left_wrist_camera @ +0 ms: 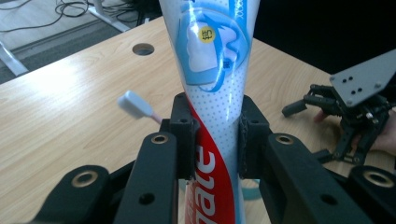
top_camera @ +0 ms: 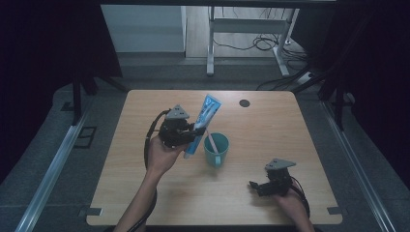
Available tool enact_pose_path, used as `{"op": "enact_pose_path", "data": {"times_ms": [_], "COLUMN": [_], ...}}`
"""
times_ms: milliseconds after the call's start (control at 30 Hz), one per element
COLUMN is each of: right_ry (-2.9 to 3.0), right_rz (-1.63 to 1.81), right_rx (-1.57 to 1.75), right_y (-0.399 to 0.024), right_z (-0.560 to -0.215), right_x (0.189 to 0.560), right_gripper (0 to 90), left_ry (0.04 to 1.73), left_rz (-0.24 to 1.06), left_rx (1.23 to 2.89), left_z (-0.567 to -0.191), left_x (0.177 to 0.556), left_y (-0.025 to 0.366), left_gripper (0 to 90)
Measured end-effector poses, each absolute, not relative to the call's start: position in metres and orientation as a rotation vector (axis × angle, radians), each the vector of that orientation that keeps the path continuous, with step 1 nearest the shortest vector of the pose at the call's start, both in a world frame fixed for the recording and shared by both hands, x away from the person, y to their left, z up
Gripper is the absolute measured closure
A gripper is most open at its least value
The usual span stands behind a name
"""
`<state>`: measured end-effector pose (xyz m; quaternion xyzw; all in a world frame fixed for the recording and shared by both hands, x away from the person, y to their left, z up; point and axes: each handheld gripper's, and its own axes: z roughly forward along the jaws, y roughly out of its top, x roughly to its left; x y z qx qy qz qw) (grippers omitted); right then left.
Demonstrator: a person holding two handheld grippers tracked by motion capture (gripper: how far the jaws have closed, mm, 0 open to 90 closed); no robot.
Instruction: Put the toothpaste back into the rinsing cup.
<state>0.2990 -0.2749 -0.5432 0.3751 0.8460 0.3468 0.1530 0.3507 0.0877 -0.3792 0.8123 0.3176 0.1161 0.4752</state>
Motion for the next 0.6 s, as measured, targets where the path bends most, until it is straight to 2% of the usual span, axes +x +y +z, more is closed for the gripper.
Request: {"op": "enact_pose_path", "data": {"times_ms": [600], "right_ry": [2.427], "right_rz": [0.994], "right_rx": [1.073], "right_y": [-0.275], "right_z": [-0.543], "right_x": [0.299], "right_gripper": [1.1], "left_ry": [0.763], "left_rz": [0.291], "left_rx": [1.92], "left_z": [-0.385], "left_x": [0.371], "left_y": [0.058], "left_gripper": [73.0]}}
